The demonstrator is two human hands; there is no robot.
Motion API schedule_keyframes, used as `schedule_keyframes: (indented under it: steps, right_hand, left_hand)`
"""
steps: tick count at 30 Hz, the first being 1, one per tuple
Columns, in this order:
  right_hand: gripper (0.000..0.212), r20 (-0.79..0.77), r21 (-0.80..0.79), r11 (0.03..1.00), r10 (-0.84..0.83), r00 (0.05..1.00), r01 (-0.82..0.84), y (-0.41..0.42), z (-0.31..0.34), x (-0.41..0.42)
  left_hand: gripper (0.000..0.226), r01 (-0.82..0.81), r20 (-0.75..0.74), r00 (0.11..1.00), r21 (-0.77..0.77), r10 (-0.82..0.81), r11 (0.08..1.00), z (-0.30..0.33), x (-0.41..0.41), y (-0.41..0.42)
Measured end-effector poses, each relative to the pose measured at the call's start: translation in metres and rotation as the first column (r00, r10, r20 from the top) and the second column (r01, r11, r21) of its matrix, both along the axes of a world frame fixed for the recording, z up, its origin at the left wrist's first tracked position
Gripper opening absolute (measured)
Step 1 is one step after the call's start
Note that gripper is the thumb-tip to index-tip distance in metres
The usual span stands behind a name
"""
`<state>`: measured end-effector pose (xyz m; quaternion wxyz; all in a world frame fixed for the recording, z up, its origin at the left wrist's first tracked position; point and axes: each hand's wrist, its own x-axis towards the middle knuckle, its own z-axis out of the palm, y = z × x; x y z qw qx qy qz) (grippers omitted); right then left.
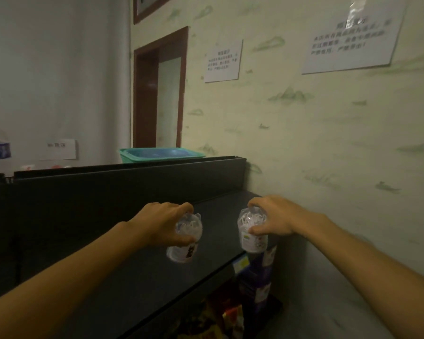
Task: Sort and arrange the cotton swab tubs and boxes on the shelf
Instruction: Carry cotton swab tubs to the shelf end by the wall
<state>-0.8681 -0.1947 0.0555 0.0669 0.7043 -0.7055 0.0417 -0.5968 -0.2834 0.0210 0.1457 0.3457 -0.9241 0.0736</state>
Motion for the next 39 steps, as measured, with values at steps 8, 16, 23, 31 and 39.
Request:
schedule_keyframes:
  steps: [8, 16, 23, 31, 39]
  right_hand:
    - [0.062, 0.036, 0.013, 0.999, -0.04, 0.999, 0.04, -0.084, 0.009, -0.085]
    - [0.065, 0.081, 0.039, 0.997, -0.065, 0.995, 0.062, -0.143, -0.011, -0.161]
    - [0.061, 0.13, 0.049, 0.999, -0.021, 0.991, 0.015, -0.2, -0.03, -0.22]
    - [0.063, 0.185, 0.061, 0.983, 0.157, 0.97, -0.171, -0.307, -0.047, -0.28]
    - [0.063, 0.286, 0.038, 0.937, 0.322, 0.902, -0.347, -0.395, -0.054, -0.323]
  left_hand:
    - [0.067, 0.022, 0.003, 1.0, 0.035, -0.022, 0.999, -0.006, -0.101, -0.103]
    - [0.067, 0.043, 0.031, 0.999, 0.067, -0.045, 0.997, -0.013, -0.17, -0.169]
    - [0.068, 0.018, 0.029, 0.999, 0.074, -0.021, 0.997, -0.024, -0.222, -0.21]
    - [0.066, -0.141, -0.012, 0.989, 0.137, 0.144, 0.98, -0.037, -0.284, -0.265]
    - [0.06, -0.278, -0.088, 0.951, 0.188, 0.298, 0.942, -0.049, -0.33, -0.307]
